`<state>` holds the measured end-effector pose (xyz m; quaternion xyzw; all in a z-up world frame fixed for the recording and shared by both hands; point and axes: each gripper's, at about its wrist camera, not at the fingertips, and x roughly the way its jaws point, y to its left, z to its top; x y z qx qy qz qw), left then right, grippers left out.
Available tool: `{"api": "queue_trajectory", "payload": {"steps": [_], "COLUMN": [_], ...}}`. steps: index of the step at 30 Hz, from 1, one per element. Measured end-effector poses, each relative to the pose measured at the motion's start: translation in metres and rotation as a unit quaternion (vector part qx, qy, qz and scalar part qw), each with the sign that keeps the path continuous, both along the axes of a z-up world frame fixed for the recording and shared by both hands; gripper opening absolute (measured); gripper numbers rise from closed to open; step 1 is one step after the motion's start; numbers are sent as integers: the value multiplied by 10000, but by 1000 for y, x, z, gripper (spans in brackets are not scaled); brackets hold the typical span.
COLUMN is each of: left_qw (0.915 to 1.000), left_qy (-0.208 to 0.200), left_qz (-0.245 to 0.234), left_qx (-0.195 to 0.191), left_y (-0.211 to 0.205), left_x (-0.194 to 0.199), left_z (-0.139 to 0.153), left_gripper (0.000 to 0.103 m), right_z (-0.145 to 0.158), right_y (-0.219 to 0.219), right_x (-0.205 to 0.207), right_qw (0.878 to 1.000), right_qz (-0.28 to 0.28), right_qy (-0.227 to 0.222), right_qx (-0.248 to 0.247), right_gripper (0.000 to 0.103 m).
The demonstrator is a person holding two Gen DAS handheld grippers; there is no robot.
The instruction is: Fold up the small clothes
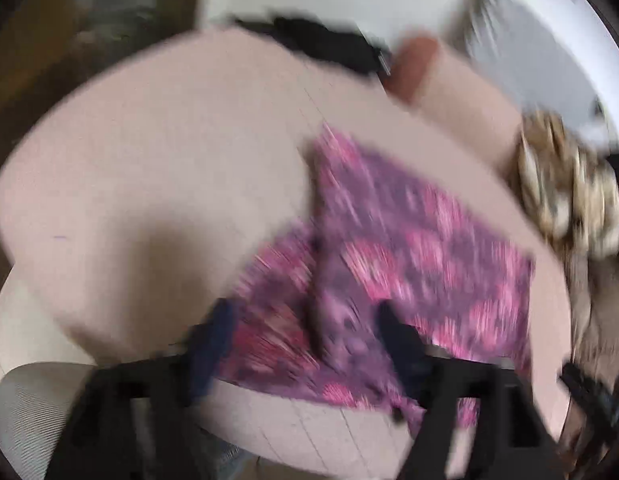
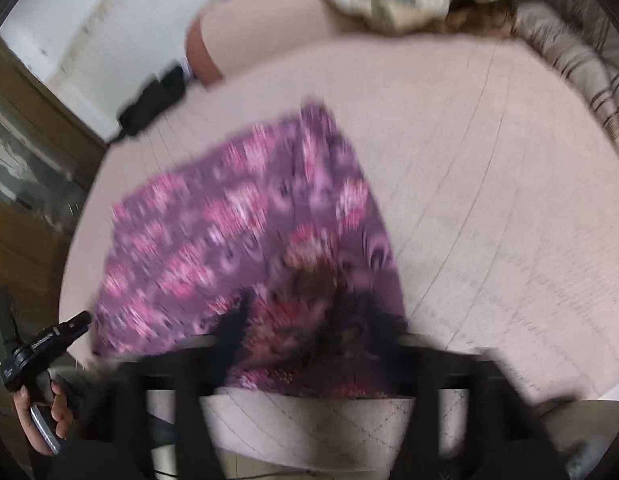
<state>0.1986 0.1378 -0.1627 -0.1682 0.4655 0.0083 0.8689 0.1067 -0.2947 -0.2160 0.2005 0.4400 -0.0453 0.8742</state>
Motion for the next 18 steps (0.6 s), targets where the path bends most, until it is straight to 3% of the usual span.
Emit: {"api": "queue_trajectory", "payload": {"steps": [3,6,10,14,16,18], "left_qw": [9995,9977,9976,9947,9910,9910], "left_qy": [91,617,634,933,1134,1135], "left_qz": [280,196,103,29,-108,-185], "left_qx": [-117,-209,-247,-428,-701,-687], "left_y": [14,6,6,4,2,-1], "left_x": [4,27,30,43,46,45], "left_z": [-4,-23,-32,-54,-63,-63], "left_gripper": [88,88,88,88,90,90], "right_z": [14,24,29,22,16,12], "right_y": [8,31,77,123,146,160], "right_x": [1,14,49,99,127,144], "right_qw": [9987,9946,9843,9712,9663,9625], "right_qz": [180,679,1398,1921,2106,2242], "right_qy": [-199,-262,-124,341,617,793], "right_qx": [444,733,1071,1369,1343,1302], "right_gripper": [73,73,73,76,76,76]}}
